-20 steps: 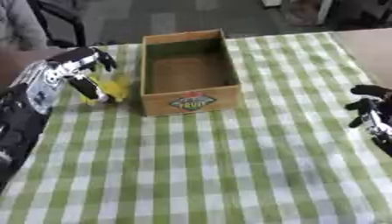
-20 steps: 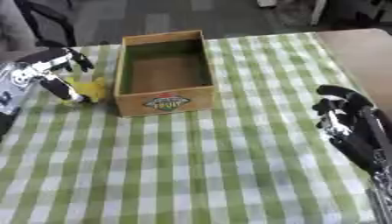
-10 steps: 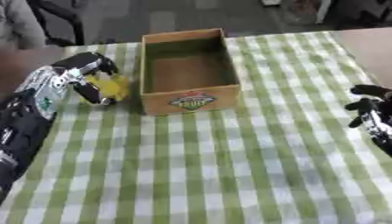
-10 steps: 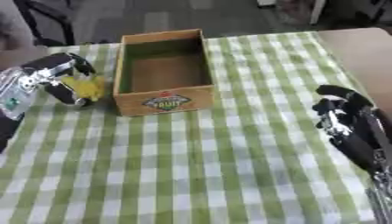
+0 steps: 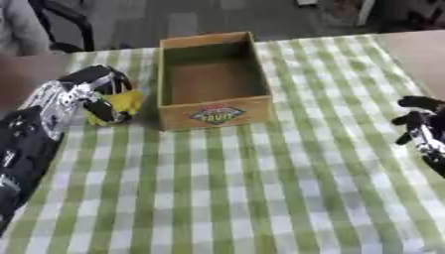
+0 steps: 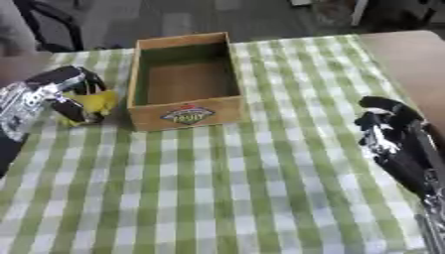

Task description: Pick up objects on the table and place them in the box.

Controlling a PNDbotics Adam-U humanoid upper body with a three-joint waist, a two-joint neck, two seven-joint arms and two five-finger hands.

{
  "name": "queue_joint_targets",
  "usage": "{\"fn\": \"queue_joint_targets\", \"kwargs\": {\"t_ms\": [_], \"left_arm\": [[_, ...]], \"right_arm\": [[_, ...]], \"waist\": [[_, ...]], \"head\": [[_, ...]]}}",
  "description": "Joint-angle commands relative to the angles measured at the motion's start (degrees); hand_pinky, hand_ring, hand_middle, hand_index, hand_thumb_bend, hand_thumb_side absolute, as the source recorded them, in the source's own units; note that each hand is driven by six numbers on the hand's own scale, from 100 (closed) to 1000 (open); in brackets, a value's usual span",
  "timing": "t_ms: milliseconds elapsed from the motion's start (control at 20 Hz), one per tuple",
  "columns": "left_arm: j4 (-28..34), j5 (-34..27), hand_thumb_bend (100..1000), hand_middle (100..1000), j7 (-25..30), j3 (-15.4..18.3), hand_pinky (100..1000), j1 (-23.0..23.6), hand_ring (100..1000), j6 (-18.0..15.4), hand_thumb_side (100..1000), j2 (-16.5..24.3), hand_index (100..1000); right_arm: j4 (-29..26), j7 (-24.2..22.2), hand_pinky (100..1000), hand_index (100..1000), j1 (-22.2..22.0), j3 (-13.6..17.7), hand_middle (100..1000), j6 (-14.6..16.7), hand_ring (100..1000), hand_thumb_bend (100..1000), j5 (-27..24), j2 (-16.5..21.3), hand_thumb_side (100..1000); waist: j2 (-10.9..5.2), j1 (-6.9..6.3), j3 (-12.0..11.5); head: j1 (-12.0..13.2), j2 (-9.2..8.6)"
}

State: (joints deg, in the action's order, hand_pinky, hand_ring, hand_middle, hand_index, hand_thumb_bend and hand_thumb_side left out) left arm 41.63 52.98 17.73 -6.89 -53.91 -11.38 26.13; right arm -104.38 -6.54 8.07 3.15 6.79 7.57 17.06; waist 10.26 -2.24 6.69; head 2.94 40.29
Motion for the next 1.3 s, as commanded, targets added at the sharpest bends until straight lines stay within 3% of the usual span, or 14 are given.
{"fn": "queue_joint_targets", "kwargs": {"t_ms": [50, 250, 700, 1000, 1300], "left_arm": [[0.8, 0.7, 248, 399, -1.8, 0.8, 517, -0.8, 442, 0.8, 100, 1.2, 661], [2.4, -0.4, 209, 321, -4.2, 0.9, 460, -1.0, 376, 1.6, 100, 1.8, 587], [13.2, -2.8, 252, 326, -4.0, -0.6, 476, -5.0, 383, 2.0, 100, 2.7, 583], [14.0, -2.5, 241, 328, -4.8, -2.0, 495, -7.1, 391, 1.7, 100, -2.4, 586], [9.3, 1.7, 225, 340, -8.6, -1.5, 512, -7.6, 403, 2.5, 100, -7.6, 599]], "right_arm": [[-0.6, 0.0, 473, 826, 0.6, 0.3, 771, 0.0, 678, 100, 0.1, 0.9, 597], [-0.6, 0.0, 473, 826, 0.5, 0.4, 772, 0.0, 678, 100, 0.2, 0.9, 596], [-0.5, -0.1, 473, 826, 0.2, 0.3, 772, 0.0, 679, 100, 0.2, 1.2, 598], [-0.5, -0.8, 473, 826, 0.5, -0.3, 772, 0.1, 679, 100, -0.1, 1.2, 604], [-0.6, -1.7, 473, 826, 1.3, -1.1, 772, 0.3, 679, 100, -0.3, 0.9, 605]], "waist": [[-0.75, 0.05, 0.0], [-0.79, 0.01, 0.0], [-1.22, -0.35, 0.3], [-1.21, -0.63, 1.6], [-0.43, -0.96, 4.4]], "head": [[0.0, 0.22], [-0.2, 0.26], [-0.4, 0.62], [0.5, 0.25], [2.1, -0.97]]}}
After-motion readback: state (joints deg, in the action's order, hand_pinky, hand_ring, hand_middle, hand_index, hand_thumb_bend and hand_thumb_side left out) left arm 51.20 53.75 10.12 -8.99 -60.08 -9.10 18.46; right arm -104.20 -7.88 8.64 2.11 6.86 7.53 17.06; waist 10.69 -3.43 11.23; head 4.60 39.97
